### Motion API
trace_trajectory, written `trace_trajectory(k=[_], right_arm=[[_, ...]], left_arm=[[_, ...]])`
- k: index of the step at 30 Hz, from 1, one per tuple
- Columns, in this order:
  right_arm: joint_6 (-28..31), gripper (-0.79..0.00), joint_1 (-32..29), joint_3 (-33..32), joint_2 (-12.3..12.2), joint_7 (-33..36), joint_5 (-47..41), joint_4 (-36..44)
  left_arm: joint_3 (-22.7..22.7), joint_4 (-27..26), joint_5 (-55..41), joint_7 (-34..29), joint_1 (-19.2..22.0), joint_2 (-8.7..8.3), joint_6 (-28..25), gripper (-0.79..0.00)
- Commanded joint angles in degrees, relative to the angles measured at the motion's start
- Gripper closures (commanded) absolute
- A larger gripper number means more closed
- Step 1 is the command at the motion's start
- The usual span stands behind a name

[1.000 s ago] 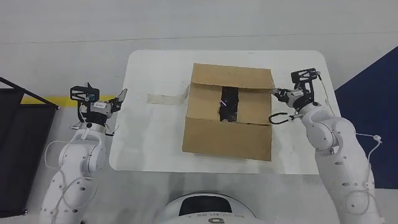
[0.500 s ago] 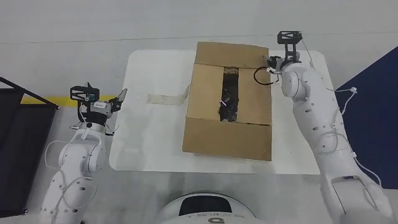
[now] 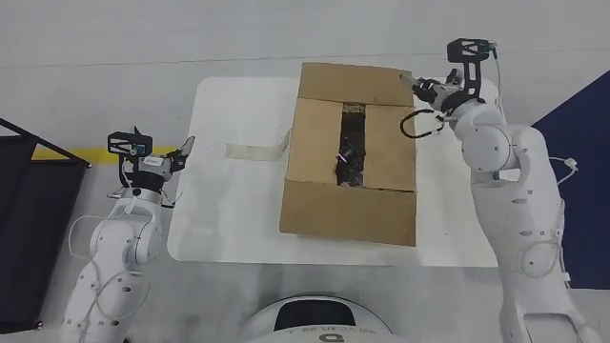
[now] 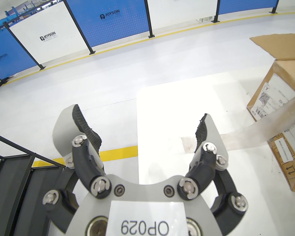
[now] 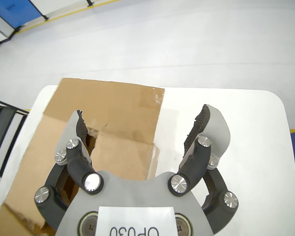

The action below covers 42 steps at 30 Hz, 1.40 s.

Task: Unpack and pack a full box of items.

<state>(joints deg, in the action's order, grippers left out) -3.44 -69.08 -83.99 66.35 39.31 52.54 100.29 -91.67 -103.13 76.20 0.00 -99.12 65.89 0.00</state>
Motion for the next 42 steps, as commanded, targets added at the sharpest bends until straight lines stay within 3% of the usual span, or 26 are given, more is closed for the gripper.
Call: trace_trajectory(k=[1,7,10,13,15,20,27,29,31,33,35,36,38,40,42], right_arm=[[-0.43,-0.785,2.20,0.50,0.02,-0.04,0.29,-3.63],[-0.43,-0.785,2.20,0.50,0.02,-0.04,0.29,-3.63],[8.19,-0.785,1.08,-1.00,0.06,2.92,-13.35,-5.12],[18.77,-0.785,0.35,-0.60,-0.27,12.12,-24.93,-4.67],[22.22,-0.785,0.62,0.66,-0.42,18.02,-30.51,-5.70],[25.62,-0.785,4.82,6.28,-0.15,27.00,-39.78,-13.25],[24.20,-0.785,12.26,15.39,1.27,26.34,-39.31,-23.90],[23.39,-0.754,14.47,18.18,1.83,27.25,-39.74,-26.76],[22.39,-0.637,16.74,20.77,2.41,27.82,-39.58,-29.20],[22.20,-0.653,18.53,22.92,2.96,28.26,-40.04,-30.68],[22.83,-0.619,20.17,23.80,3.37,29.81,-43.55,-31.58],[23.45,-0.570,20.82,23.70,3.49,30.78,-46.42,-31.84],[24.61,-0.363,21.77,22.93,3.66,34.53,-54.95,-32.54],[24.40,-0.283,22.83,22.19,3.65,36.80,-59.52,-33.02],[24.18,-0.289,23.75,22.33,3.71,38.51,-62.05,-32.34]], left_arm=[[0.00,0.00,0.00,0.00,0.00,0.00,0.00,-0.785],[0.00,0.00,0.00,0.00,0.00,0.00,0.00,-0.785],[0.00,0.00,0.00,0.00,0.00,0.00,0.00,-0.785],[0.00,0.00,0.00,0.00,0.00,0.00,0.00,-0.785],[0.00,0.00,0.00,0.00,0.00,0.00,0.00,-0.785],[0.00,0.00,0.00,0.00,0.00,0.00,0.00,-0.785],[0.00,0.00,0.00,0.00,0.00,0.00,0.00,-0.785],[0.00,0.00,0.00,0.00,0.00,0.00,0.00,-0.785],[0.00,0.00,0.00,0.00,0.00,0.00,0.00,-0.785],[0.00,0.00,0.00,0.00,0.00,0.00,0.00,-0.785],[0.00,0.00,0.00,0.00,0.00,0.00,0.00,-0.785],[0.00,0.00,0.00,0.00,0.00,0.00,0.00,-0.785],[0.00,0.00,0.00,0.00,0.00,0.00,0.00,-0.785],[0.00,0.00,0.00,0.00,0.00,0.00,0.00,-0.785],[0.00,0.00,0.00,0.00,0.00,0.00,0.00,-0.785]])
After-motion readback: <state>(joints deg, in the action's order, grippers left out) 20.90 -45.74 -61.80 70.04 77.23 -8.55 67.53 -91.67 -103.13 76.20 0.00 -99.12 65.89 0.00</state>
